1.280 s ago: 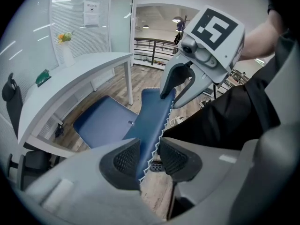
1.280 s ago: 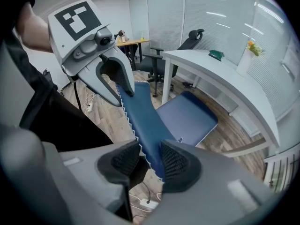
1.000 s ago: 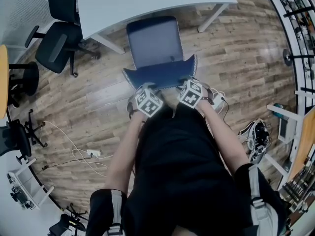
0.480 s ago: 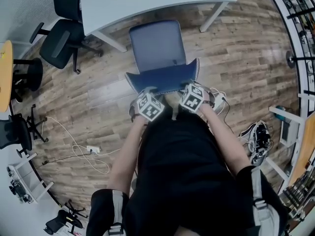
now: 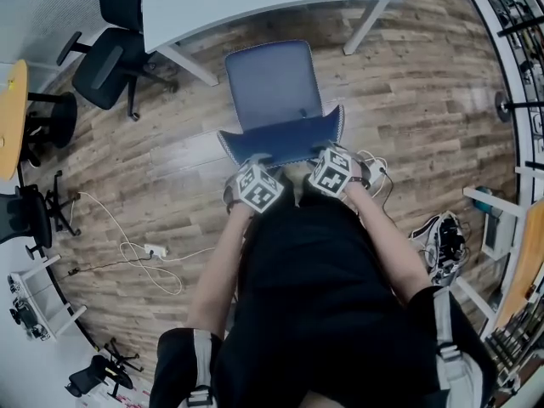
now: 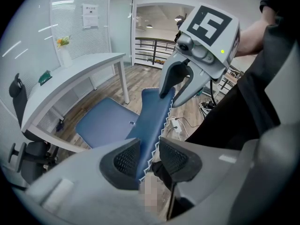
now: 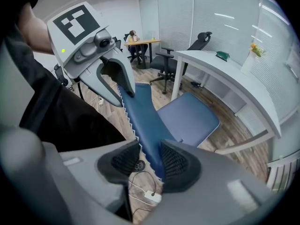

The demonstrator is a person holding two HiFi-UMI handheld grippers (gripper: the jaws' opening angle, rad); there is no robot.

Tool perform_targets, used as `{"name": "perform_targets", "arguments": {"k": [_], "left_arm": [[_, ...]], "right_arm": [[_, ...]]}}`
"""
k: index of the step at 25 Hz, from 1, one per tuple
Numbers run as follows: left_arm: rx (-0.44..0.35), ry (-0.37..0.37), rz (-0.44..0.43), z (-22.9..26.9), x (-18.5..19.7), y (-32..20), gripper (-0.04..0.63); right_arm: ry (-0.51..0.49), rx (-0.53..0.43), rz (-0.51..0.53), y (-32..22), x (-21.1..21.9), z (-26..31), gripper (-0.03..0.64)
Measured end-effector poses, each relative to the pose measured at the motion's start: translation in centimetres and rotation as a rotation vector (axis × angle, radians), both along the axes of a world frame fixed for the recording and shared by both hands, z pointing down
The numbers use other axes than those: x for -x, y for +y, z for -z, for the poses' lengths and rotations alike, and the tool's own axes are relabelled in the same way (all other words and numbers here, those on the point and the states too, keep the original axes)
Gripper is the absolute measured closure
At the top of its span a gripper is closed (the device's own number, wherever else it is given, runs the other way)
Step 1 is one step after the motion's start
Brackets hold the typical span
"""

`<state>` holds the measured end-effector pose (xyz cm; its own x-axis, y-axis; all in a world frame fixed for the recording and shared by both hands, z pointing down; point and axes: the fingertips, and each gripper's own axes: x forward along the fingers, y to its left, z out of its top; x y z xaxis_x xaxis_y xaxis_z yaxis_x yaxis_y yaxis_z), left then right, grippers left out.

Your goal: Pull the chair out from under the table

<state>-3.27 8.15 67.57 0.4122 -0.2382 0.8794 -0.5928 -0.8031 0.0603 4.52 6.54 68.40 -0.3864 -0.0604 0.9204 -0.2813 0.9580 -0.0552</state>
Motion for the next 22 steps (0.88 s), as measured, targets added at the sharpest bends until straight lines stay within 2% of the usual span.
{"name": "perform_targets", "arguments": {"k": [22], "left_arm": [[-0.022, 0.001, 0.051, 1.0, -4.6, 5.8, 0.46]], "right_arm": [[-0.031, -0.009, 0.077, 5.7, -4.5, 1.1, 0.482]]}}
